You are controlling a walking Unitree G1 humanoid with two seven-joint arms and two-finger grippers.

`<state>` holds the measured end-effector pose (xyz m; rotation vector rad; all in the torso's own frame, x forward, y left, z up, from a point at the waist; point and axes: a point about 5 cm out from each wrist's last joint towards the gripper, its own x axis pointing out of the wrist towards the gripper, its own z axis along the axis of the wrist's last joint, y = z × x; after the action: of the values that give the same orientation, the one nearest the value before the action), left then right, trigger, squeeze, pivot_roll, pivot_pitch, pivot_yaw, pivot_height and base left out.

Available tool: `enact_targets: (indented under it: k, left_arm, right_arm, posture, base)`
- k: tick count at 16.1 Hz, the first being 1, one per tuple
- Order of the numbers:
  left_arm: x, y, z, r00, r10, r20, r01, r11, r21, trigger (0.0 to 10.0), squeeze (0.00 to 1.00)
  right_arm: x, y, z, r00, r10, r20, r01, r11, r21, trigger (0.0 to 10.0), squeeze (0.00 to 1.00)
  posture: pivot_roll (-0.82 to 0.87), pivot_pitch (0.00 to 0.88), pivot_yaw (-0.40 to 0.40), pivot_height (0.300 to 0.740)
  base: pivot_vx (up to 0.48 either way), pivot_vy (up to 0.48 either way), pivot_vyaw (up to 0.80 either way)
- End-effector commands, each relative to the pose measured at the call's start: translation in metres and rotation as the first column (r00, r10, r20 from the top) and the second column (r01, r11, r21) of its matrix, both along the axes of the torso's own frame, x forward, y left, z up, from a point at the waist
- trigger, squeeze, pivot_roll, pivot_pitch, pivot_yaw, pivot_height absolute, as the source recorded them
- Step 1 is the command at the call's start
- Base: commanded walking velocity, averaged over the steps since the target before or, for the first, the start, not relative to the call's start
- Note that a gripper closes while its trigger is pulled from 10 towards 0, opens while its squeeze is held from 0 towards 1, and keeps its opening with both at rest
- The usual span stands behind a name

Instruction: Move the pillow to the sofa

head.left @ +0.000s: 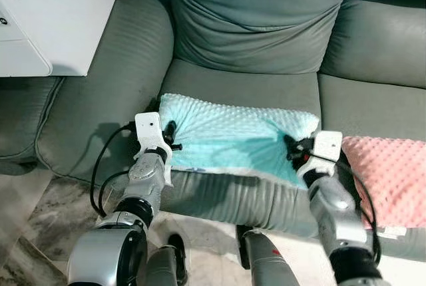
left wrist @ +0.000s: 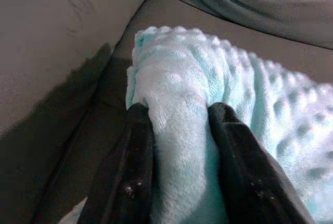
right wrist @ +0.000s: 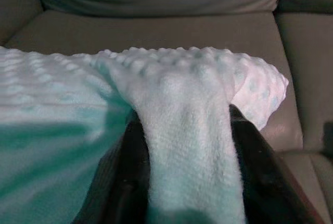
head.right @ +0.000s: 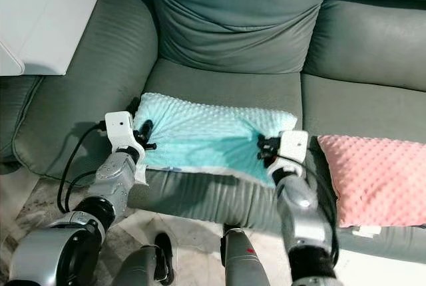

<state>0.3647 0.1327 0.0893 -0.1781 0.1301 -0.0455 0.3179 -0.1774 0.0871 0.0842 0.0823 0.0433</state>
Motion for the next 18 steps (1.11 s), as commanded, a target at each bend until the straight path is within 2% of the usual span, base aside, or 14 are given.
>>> enact_targets:
  k: [1,7,12,15,16,17,18]
  left_arm:
    - [-0.009,0.005,-0.016,0.999,0.018,-0.051,-0.018,1.0,-0.01,10.0,1.0]
    - [-0.013,0.003,-0.021,0.998,0.0,-0.064,-0.002,0.999,-0.032,10.0,1.0]
    - [-0.015,0.004,-0.023,0.998,-0.027,-0.058,0.025,0.999,-0.04,10.0,1.0]
    - [-0.021,0.023,-0.031,0.994,-0.067,-0.089,0.067,0.998,0.002,10.0,1.0]
    - [-0.028,0.029,-0.04,0.989,-0.078,-0.125,0.082,0.996,0.022,10.0,1.0]
    - [-0.042,0.04,-0.057,0.978,-0.094,-0.185,0.105,0.993,0.051,10.0,1.0]
    - [-0.048,0.043,-0.063,0.972,-0.101,-0.211,0.115,0.992,0.057,10.0,1.0]
  right_arm:
    - [-0.005,-0.002,-0.006,1.0,-0.01,-0.011,0.01,1.0,-0.002,10.0,1.0]
    - [-0.005,-0.001,-0.006,1.0,-0.027,-0.005,0.027,1.0,-0.002,10.0,1.0]
    - [-0.011,0.002,-0.01,0.999,-0.028,-0.035,0.029,0.999,0.019,10.0,1.0]
    - [-0.032,0.011,-0.017,0.994,0.02,-0.107,-0.016,0.999,0.043,10.0,1.0]
    - [-0.041,0.013,-0.024,0.989,0.039,-0.143,-0.035,0.999,0.032,10.0,1.0]
    - [-0.058,0.012,-0.04,0.975,0.049,-0.217,-0.045,0.999,0.023,10.0,1.0]
    - [-0.063,0.011,-0.045,0.969,0.048,-0.242,-0.045,0.999,0.019,10.0,1.0]
  posture:
    - [-0.26,0.4,0.061,0.74]
    - [-0.25,0.405,0.062,0.74]
    - [-0.24,0.382,0.063,0.74]
    - [-0.22,0.347,0.068,0.74]
    - [-0.22,0.332,0.07,0.74]
    - [-0.22,0.317,0.072,0.74]
    - [-0.22,0.306,0.072,0.74]
  base:
    - [0.0,0.0,0.0]
    - [0.0,0.0,0.0]
    - [0.0,0.0,0.0]
    - [0.0,0.0,0.0]
    - [0.0,0.0,0.0]
    - [0.0,0.0,0.0]
    - [0.0,0.0,0.0]
